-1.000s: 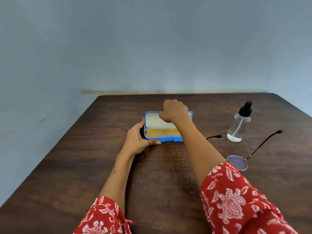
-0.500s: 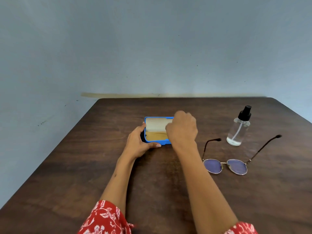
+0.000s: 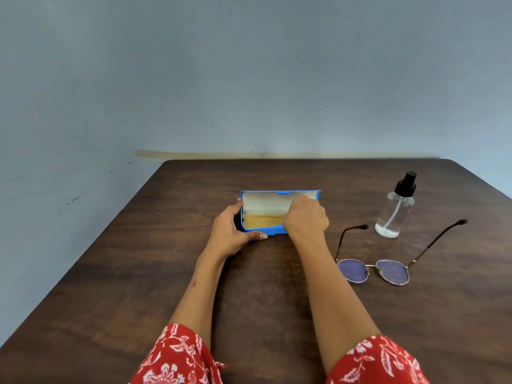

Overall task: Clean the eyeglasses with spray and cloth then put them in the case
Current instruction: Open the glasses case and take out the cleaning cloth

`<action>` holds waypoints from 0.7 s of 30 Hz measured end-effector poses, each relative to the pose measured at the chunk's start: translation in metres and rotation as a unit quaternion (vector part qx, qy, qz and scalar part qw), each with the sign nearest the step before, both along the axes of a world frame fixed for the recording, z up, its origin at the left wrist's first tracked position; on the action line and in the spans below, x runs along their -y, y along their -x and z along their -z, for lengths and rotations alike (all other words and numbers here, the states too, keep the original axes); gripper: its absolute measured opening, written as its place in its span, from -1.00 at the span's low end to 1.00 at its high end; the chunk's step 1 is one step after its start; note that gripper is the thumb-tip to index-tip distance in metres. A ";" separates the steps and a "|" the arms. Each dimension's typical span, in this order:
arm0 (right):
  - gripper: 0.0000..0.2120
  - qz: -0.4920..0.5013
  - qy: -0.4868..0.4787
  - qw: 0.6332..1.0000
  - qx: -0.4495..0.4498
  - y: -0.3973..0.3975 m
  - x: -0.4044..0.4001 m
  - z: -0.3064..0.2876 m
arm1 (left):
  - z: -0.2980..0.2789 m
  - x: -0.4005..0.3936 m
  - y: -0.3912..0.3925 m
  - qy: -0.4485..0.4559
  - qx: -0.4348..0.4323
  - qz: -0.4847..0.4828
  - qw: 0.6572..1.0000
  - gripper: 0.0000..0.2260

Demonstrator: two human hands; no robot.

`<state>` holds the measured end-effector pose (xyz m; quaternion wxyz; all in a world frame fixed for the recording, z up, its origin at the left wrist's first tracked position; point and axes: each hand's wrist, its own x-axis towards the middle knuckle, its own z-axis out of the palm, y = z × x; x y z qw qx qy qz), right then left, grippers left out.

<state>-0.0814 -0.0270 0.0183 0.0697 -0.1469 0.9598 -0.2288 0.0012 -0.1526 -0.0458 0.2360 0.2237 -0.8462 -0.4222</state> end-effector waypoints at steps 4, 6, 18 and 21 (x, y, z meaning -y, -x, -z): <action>-0.70 0.004 -0.007 1.000 0.010 0.001 -0.001 0.000 | 0.000 0.000 0.000 -0.002 0.005 -0.001 1.000 -0.11; -0.72 0.002 -0.013 1.000 0.011 0.001 -0.001 -0.002 | 0.000 0.000 -0.001 -0.005 0.006 0.000 1.000 -0.11; -0.71 0.036 0.019 0.999 -0.014 -0.004 -0.007 -0.003 | -0.004 -0.002 -0.003 -0.004 -0.002 0.005 1.000 -0.16; -0.74 0.028 -0.001 0.999 -0.029 -0.006 -0.007 -0.006 | -0.005 -0.003 -0.003 -0.004 0.000 0.004 1.000 -0.17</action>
